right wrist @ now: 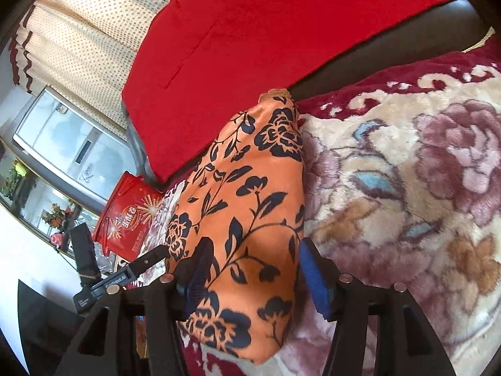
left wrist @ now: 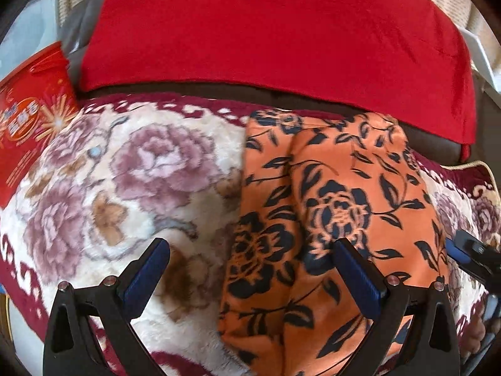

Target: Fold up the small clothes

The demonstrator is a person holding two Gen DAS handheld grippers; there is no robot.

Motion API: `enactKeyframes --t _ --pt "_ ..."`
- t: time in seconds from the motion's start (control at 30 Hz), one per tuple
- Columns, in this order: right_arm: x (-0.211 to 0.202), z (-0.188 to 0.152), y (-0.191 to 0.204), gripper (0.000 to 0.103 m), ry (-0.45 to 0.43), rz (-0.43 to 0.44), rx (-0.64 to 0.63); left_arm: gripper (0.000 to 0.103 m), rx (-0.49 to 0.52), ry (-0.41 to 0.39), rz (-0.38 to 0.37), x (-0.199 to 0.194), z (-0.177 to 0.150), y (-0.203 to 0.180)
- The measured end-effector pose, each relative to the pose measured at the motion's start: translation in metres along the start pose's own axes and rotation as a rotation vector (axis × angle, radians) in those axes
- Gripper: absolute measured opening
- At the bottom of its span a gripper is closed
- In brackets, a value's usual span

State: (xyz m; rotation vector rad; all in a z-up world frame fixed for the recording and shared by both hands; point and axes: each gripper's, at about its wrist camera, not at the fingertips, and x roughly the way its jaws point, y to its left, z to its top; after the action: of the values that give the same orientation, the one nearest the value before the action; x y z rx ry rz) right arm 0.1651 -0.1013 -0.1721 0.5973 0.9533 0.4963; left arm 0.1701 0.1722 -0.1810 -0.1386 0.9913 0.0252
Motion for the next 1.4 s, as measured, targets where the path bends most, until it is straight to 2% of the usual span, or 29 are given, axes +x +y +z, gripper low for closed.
enactKeyframes --t 0.3,0.7,1.17,1.3,1.4 --pt "0.035 0.009 -0.012 0.062 0.054 0.014 0.041 0.103 0.056 0.002 -0.024 0.011 0.0 -0.014" --pt "0.062 0.036 -0.028 0.062 0.105 0.149 0.091 0.103 0.026 0.025 -0.093 0.026 0.009 -0.013" --pt "0.07 0.033 -0.02 0.062 0.105 0.181 0.054 0.103 0.0 0.052 -0.151 0.036 0.011 -0.011" --pt "0.07 0.033 -0.021 0.062 0.103 0.175 0.055 0.103 -0.029 0.088 -0.203 0.049 0.01 -0.003" --pt "0.07 0.032 -0.021 0.062 0.102 0.176 0.056 0.103 -0.094 0.151 -0.311 0.065 0.008 0.012"
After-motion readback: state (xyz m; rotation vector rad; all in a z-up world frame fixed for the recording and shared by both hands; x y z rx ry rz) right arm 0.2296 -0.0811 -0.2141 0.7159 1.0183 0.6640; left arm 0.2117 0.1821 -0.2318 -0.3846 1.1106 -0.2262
